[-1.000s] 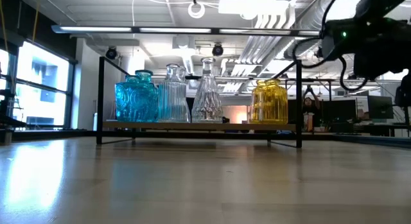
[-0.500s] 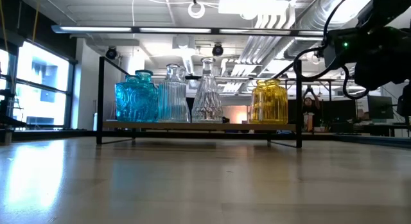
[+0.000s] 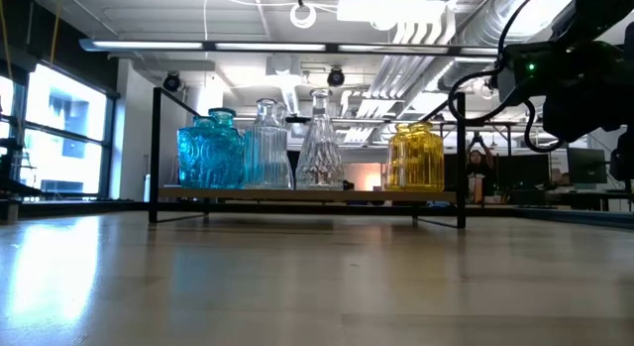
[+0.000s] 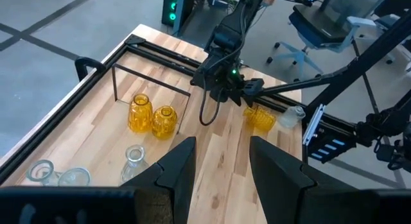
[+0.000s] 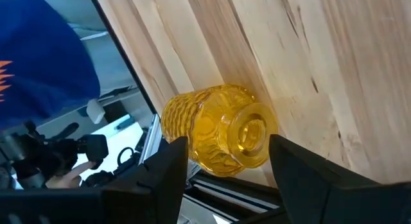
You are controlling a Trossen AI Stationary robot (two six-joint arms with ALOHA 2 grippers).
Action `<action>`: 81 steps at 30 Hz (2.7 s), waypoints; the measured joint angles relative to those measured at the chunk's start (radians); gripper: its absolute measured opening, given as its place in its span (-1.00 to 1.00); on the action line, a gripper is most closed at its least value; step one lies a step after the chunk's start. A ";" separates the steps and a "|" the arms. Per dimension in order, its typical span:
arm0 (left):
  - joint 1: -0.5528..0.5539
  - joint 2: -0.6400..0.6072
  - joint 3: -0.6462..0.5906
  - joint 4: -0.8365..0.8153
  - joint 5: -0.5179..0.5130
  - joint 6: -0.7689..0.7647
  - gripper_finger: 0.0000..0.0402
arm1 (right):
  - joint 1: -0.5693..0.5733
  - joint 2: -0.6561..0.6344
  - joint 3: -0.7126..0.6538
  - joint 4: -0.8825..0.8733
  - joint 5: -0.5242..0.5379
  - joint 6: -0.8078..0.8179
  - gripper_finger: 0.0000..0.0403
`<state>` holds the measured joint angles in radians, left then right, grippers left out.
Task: Sort vases onto shelf
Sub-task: Put the yellow vase on the shelf aligned with the other yellow vases
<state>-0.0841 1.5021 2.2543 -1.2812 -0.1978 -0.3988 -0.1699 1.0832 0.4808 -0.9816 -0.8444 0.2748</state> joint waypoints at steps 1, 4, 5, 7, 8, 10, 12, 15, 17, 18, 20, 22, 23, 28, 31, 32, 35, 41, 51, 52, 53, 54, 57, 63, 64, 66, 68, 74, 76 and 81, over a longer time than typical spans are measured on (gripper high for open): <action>0.000 0.000 0.000 0.000 0.000 0.000 -0.32 | 0.000 0.000 -0.002 0.005 -0.001 0.006 -0.01; 0.000 0.000 0.000 0.000 0.000 0.000 -0.32 | 0.000 0.000 -0.028 0.022 -0.010 0.016 -0.01; 0.000 0.000 0.000 0.000 0.000 0.000 -0.32 | 0.000 0.000 -0.036 0.023 -0.013 0.015 -0.01; 0.000 0.000 0.000 0.000 0.000 0.000 -0.32 | 0.000 0.000 -0.040 0.023 -0.010 0.014 -0.01; 0.000 0.000 0.000 0.000 0.000 0.000 -0.32 | 0.000 0.000 -0.040 0.025 -0.009 0.013 -0.01; 0.000 0.000 0.000 0.000 0.000 0.000 -0.32 | 0.000 0.000 -0.040 0.025 -0.008 0.016 -0.01; 0.000 0.000 0.000 0.000 0.000 0.000 -0.32 | 0.000 0.000 -0.040 0.028 -0.009 0.018 -0.01; 0.000 0.000 0.000 0.000 0.000 0.000 -0.32 | 0.000 0.000 -0.040 0.029 -0.021 0.019 -0.01; -0.001 0.000 0.000 0.000 0.000 0.001 -0.32 | 0.000 0.000 -0.040 0.030 -0.029 0.020 -0.01; -0.003 0.000 0.000 0.000 0.000 0.000 -0.32 | 0.000 0.000 -0.040 0.030 -0.033 0.020 -0.01; -0.007 0.000 0.000 0.000 0.000 0.000 -0.32 | 0.000 0.000 -0.040 0.030 -0.047 0.017 -0.01; -0.009 0.000 0.000 0.000 0.000 0.000 -0.32 | 0.001 0.000 -0.040 0.030 -0.056 0.018 -0.01; -0.010 0.000 0.000 0.000 0.000 0.000 -0.32 | 0.003 0.000 -0.040 0.030 -0.058 0.021 -0.01; -0.010 0.000 0.000 0.000 0.000 0.001 -0.32 | 0.053 0.000 -0.040 0.047 -0.080 0.050 -0.01; -0.010 0.000 0.000 0.000 0.000 0.008 -0.32 | 0.085 0.000 -0.040 0.057 -0.072 0.064 -0.01; -0.010 0.000 0.000 0.000 0.000 0.008 -0.32 | 0.092 0.000 -0.040 0.070 -0.071 0.072 -0.01; -0.010 0.000 0.000 0.000 0.000 0.010 -0.32 | 0.113 0.000 -0.040 0.112 -0.069 0.114 -0.01; -0.010 0.000 0.000 0.000 0.000 0.016 -0.32 | 0.143 0.003 -0.040 0.173 -0.038 0.156 -0.01; -0.010 0.000 0.000 0.000 0.000 0.010 -0.32 | 0.199 0.003 -0.040 0.164 -0.033 0.200 -0.01; -0.010 0.000 0.000 0.000 0.000 0.010 -0.32 | 0.206 0.003 -0.040 0.160 -0.035 0.202 -0.01; -0.010 0.000 0.000 0.000 0.000 0.010 -0.32 | 0.213 0.003 -0.040 0.158 -0.037 0.212 -0.01; -0.010 0.000 0.000 0.000 0.000 0.010 -0.32 | 0.220 0.003 -0.041 0.159 -0.038 0.220 -0.01; -0.010 0.000 0.000 0.000 0.000 0.010 -0.32 | 0.243 0.003 -0.063 0.161 -0.039 0.246 -0.03; -0.010 0.000 0.000 0.000 0.000 0.010 -0.32 | 0.282 0.003 -0.111 0.202 -0.071 0.286 -0.25; -0.010 0.000 0.000 0.000 0.000 0.010 -0.32 | 0.284 0.003 -0.111 0.205 -0.067 0.285 -0.30; -0.010 0.000 0.000 0.000 0.000 0.016 -0.32 | 0.282 0.003 -0.114 0.221 -0.042 0.288 -0.41; -0.010 0.000 0.000 0.000 0.000 0.016 -0.32 | 0.282 0.003 -0.113 0.251 -0.031 0.294 -0.53; -0.010 0.000 0.000 0.000 0.000 0.016 -0.32 | 0.282 0.003 -0.113 0.264 -0.032 0.295 -0.92; -0.009 0.000 0.000 0.000 0.000 0.017 -0.32 | 0.282 0.003 -0.113 0.263 -0.030 0.289 -0.97; -0.010 0.000 0.000 0.000 0.000 0.017 -0.32 | 0.282 0.003 -0.113 0.262 -0.031 0.283 -0.98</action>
<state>-0.0937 1.5022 2.2547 -1.2808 -0.1974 -0.3820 0.1121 1.0863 0.3676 -0.7200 -0.8753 0.5575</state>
